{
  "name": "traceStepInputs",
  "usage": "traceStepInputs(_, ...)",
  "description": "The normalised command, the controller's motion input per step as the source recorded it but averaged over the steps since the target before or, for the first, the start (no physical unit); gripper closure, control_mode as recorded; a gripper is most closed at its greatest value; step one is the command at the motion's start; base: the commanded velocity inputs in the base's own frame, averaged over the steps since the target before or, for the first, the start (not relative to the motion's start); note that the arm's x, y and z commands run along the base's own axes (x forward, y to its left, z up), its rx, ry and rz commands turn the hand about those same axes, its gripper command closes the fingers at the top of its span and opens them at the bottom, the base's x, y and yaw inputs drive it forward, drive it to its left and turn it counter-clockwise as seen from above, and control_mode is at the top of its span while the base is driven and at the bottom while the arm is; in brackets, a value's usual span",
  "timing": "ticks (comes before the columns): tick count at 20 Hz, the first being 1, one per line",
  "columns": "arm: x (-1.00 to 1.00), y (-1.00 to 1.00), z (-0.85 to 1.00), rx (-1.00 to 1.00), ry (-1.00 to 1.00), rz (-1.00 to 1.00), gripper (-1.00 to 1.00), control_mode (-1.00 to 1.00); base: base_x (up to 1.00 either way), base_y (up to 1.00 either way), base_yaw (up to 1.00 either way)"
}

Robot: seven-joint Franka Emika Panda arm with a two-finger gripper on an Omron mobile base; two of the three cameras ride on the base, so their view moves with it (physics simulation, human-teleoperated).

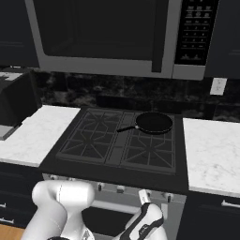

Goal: Turn off the rear right burner of the stove.

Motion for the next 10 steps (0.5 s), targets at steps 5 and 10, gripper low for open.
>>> traceStepInputs(5, 0.40, 0.00, 0.00, 0.00, 0.00, -0.04, 1.00, -1.00, 0.00, 0.00, 0.00)
traceStepInputs(10, 0.29, 0.00, 0.00, 0.02, 0.00, -0.09, 1.00, -1.00, 0.00, 0.00, 0.00)
